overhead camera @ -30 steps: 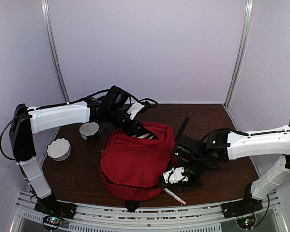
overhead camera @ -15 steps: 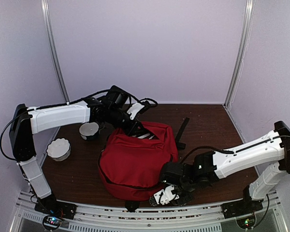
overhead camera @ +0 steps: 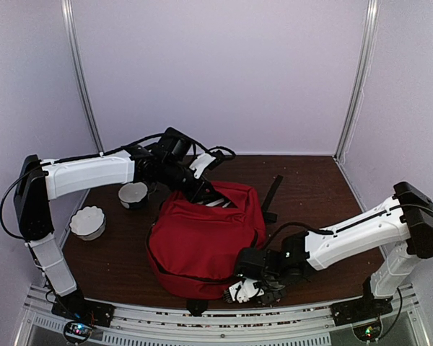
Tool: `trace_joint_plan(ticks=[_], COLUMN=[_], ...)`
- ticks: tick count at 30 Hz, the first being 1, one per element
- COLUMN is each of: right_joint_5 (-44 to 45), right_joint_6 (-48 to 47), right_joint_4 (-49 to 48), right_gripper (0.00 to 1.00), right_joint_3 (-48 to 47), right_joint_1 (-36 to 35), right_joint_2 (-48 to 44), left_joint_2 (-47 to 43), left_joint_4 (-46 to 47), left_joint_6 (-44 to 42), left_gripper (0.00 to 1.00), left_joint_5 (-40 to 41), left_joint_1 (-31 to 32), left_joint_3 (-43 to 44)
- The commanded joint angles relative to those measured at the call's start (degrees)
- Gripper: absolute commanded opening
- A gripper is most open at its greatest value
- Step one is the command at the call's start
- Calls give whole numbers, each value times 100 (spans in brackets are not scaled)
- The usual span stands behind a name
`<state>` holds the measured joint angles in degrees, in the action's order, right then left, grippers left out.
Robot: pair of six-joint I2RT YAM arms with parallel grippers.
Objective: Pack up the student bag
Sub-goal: Adjust the pen at the corner of the board, then pick up the pen from the corner of the board.
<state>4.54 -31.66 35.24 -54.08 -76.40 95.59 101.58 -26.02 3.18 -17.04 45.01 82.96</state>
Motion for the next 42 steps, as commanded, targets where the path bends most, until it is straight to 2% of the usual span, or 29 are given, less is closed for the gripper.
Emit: trace_joint_plan(ticks=[1, 8, 17, 32, 35, 42], right_joint_5=[349, -304, -1235, -1173, -1276, -1631], right_joint_6=[116, 71, -116, 14, 69, 175], right_joint_4=[47, 372, 388, 253, 322, 635], right_gripper=[39, 39, 40, 37, 34, 16], right_joint_3=[146, 78, -63, -486, -530, -651], right_joint_1=[303, 964, 1086, 1137, 1173, 1224], right_joint_2=[36, -66, -355, 450, 546, 675], left_joint_2=[-76, -64, -40, -58, -59, -58], left_joint_4=[185, 185, 185, 150, 150, 149], left_joint_6=[51, 60, 69, 77, 78, 79], left_gripper=[13, 13, 13, 13, 13, 13], left_joint_5=[-158, -157, -164, -177, -177, -166], left_joint_1=[-5, -6, -9, -9, -6, -10], left_joint_3=[115, 115, 115, 142, 141, 141])
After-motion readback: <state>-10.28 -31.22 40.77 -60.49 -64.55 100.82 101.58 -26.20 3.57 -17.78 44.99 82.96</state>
